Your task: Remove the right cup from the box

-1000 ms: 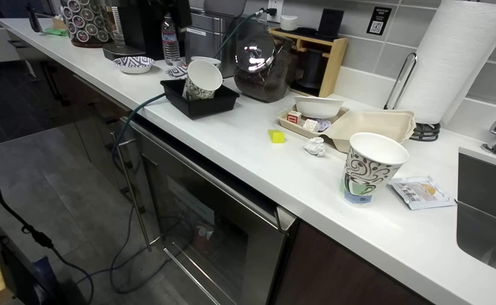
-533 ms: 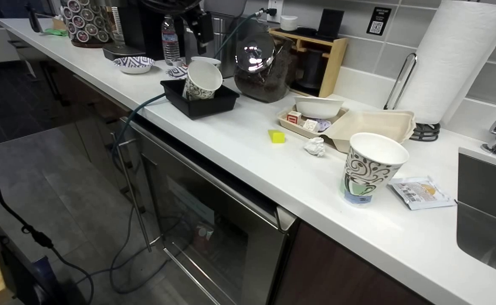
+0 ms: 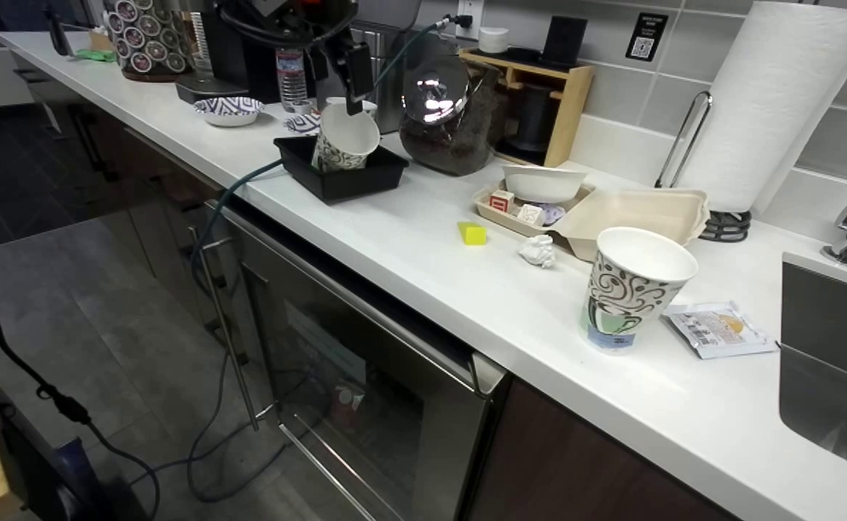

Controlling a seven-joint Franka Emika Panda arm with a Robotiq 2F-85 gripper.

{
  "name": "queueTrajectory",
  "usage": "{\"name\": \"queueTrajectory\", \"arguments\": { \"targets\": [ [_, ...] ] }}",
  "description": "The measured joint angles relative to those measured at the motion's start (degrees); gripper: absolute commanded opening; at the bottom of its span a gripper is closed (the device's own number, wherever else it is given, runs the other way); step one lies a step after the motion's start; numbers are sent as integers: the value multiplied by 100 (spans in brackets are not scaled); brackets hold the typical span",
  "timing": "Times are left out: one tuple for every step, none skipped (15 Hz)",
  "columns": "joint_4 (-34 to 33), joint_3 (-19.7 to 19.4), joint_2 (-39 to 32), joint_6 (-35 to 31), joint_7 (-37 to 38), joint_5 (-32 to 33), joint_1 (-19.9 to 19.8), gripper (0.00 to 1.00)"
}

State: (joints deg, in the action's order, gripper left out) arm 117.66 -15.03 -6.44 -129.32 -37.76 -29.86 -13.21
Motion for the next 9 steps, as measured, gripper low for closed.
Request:
{"name": "queueTrajectory", "arguments": {
  "targets": [
    [10,6,-40,1,29,22,-30,68],
    [19,18,-83,12,41,28,-50,58],
    [35,39,-123,20,43,29,-63,51],
    [60,71,-156,26,43,29,-77,44],
    [88,103,-179,27,44,29,-88,35],
    [105,138,-203,27,45,29,-102,28],
    [110,163,-224,27,45,29,-112,19],
    [110,184,-240,27,46,29,-124,13],
    [107,194,-245,27,47,29,-134,6]
  ]
}}
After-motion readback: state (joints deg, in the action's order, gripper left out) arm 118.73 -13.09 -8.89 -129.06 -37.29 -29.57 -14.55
